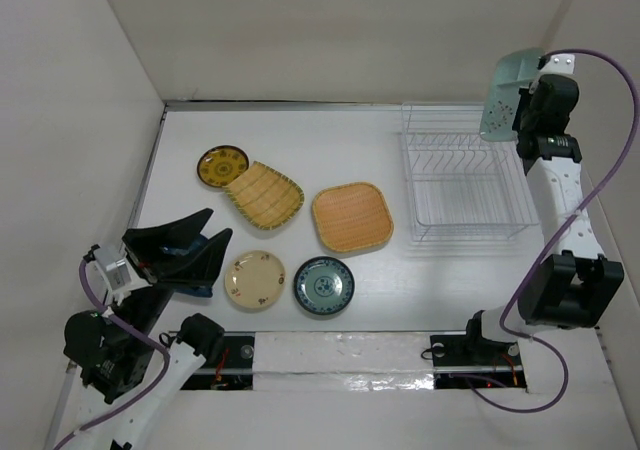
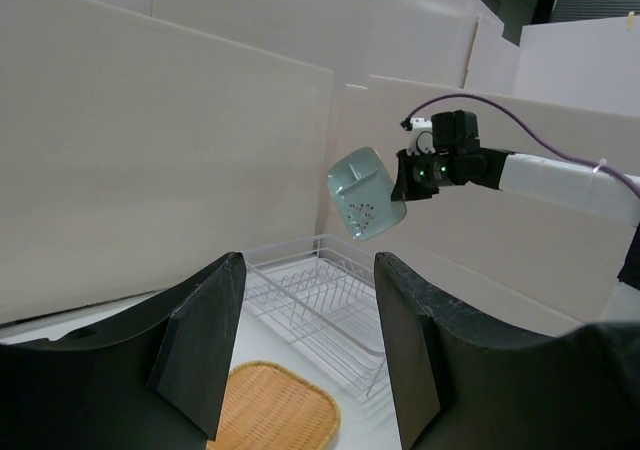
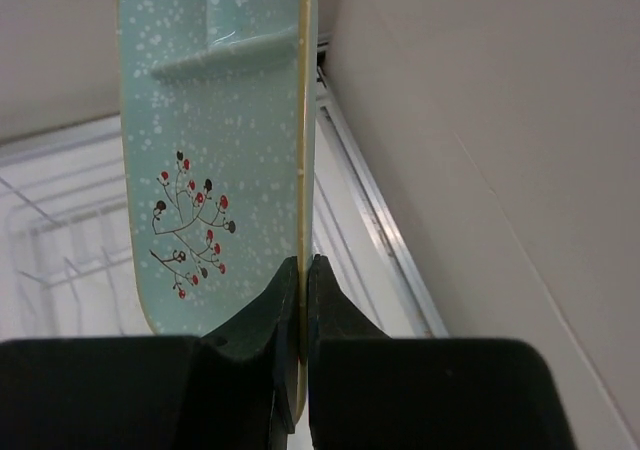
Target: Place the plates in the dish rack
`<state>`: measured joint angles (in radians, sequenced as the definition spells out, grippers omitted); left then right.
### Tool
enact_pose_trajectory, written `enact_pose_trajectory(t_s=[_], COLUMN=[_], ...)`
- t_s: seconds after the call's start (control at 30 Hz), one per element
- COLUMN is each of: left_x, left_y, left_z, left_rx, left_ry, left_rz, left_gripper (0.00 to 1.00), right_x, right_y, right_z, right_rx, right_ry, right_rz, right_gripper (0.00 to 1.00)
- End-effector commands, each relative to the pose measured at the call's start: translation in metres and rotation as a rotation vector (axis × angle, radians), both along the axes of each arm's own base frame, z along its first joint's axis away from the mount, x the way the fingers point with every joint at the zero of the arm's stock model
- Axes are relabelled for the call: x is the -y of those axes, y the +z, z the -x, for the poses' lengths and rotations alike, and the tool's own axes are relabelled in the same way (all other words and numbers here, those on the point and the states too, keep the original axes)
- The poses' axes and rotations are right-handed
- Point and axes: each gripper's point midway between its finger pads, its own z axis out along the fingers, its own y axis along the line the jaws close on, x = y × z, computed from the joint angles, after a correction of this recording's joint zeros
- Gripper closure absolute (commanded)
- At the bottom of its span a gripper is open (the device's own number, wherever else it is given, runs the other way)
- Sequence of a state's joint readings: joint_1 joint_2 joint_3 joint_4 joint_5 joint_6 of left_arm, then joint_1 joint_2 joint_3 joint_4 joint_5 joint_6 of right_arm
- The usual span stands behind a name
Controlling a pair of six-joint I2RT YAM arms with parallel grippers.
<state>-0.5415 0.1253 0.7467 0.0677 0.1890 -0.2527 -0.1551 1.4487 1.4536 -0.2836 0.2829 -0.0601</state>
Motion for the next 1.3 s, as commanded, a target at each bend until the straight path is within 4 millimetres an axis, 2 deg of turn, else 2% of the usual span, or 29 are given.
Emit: enact_pose_trajectory(t_s=[0.0,0.1,0.4,0.5,0.63,0.77,1.07,1.17,1.27], left_x=[-0.009,-0.013,-0.017,-0.017,-0.016,-0.015,-0.014,-0.013,-0.014], left_y=[0.017,0.016,0.016,0.015,0.014,0.014,0.013,0.013,0.014], left_z=[0.02,0.018,0.02,0.019,0.018,0.016,0.015,0.014,0.016], left_rx=[0.081,0.072,0.079,0.075,0.071,0.066,0.064,0.062,0.067], left_ry=[-0.012,0.007,0.017,0.021,0.021,0.02,0.02,0.015,0.015], left_rz=[0.043,0.051,0.059,0.059,0.057,0.053,0.051,0.048,0.051], left_gripper=[0.48,0.48,0.48,0.48,0.48,0.48,0.48,0.48,0.48], right_x=[0.023,0.03,0.041,0.04,0.043,0.045,0.051,0.053,0.049], right_y=[0.058,0.043,0.024,0.022,0.002,-0.008,-0.005,-0.007,-0.021], right_z=[0.001,0.0,-0.014,-0.02,-0.028,-0.034,-0.039,-0.041,-0.044], right_rx=[0.067,0.0,-0.173,-0.206,-0.264,-0.297,-0.325,-0.332,-0.362], right_ry=[-0.064,-0.073,-0.102,-0.094,-0.091,-0.106,-0.147,-0.154,-0.135], right_rz=[0.209,0.265,0.421,0.447,0.466,0.49,0.561,0.566,0.579], right_gripper=[1.0,1.0,1.0,1.0,1.0,1.0,1.0,1.0,1.0])
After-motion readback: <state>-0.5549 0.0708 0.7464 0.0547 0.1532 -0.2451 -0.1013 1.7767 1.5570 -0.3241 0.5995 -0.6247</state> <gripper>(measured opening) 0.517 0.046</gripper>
